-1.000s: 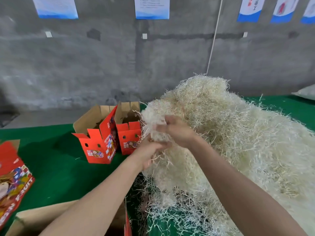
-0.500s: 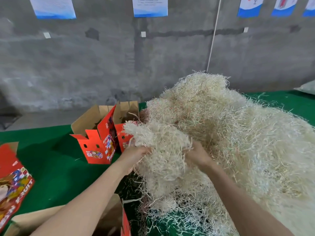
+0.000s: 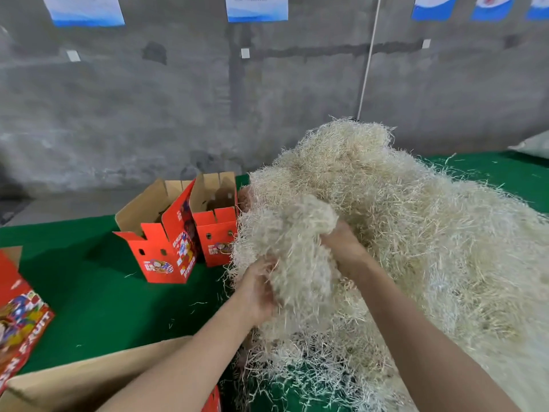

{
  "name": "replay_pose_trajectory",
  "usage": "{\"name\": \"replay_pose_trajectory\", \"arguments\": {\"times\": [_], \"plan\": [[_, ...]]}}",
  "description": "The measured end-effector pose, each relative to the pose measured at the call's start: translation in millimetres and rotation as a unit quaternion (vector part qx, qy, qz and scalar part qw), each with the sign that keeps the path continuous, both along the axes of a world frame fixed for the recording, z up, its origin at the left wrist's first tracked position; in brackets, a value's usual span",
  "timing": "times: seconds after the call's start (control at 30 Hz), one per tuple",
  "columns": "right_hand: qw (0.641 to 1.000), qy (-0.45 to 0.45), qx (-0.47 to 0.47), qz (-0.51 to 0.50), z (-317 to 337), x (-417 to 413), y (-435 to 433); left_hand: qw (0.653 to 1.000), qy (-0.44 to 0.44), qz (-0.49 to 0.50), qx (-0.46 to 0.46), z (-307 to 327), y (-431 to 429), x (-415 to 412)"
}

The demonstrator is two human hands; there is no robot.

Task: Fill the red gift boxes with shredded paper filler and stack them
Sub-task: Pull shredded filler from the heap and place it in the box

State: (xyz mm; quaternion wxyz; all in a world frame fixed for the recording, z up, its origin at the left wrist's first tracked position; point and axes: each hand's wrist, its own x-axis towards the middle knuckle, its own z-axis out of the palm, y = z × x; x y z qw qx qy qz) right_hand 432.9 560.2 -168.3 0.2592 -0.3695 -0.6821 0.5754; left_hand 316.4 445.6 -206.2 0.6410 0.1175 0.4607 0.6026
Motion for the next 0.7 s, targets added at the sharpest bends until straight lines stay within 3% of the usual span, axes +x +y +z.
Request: {"name": "replay_pose_trajectory", "arguments": {"times": [0.03,0.07,0.13,0.17,0.23,0.3,0.4,0.47,0.5,0.6,0.7], "plan": [[0.998,0.036,-0.03,-0.04,1,4,10,1.0,0.0,-0.028,-0.005,-5,-1,3],[0.995,0.05,-0.05,-0.074,5,9,17,0.994,0.067,-0.076,-0.034,-11,-3,9],[0.991,0.01,-0.04,-0.126,14,16,29,0.938,0.283,-0.185,-0.075,-24,-6,25],[0.989,-0.001,-0.024,-0.144,19,18,33,0.898,0.397,-0.17,-0.088,-25,-5,29],[0.988,0.035,0.009,-0.152,32,24,38,0.873,0.483,-0.04,-0.059,-11,-1,31],[0.98,0.071,0.067,-0.173,45,29,41,0.878,0.475,0.048,0.034,0,6,24],[0.971,0.027,0.18,-0.154,60,28,33,0.872,0.456,0.018,0.175,23,14,18],[0.977,-0.041,0.18,-0.105,61,18,22,0.828,0.531,0.003,0.181,36,27,20],[0.985,-0.057,0.152,-0.059,61,12,14,0.826,0.54,-0.001,0.164,41,35,21],[0.991,-0.021,0.073,0.108,60,2,-4,0.876,0.47,-0.019,0.108,45,48,22],[0.971,0.094,-0.04,0.218,57,13,7,0.926,0.353,0.1,0.087,40,50,12]]}}
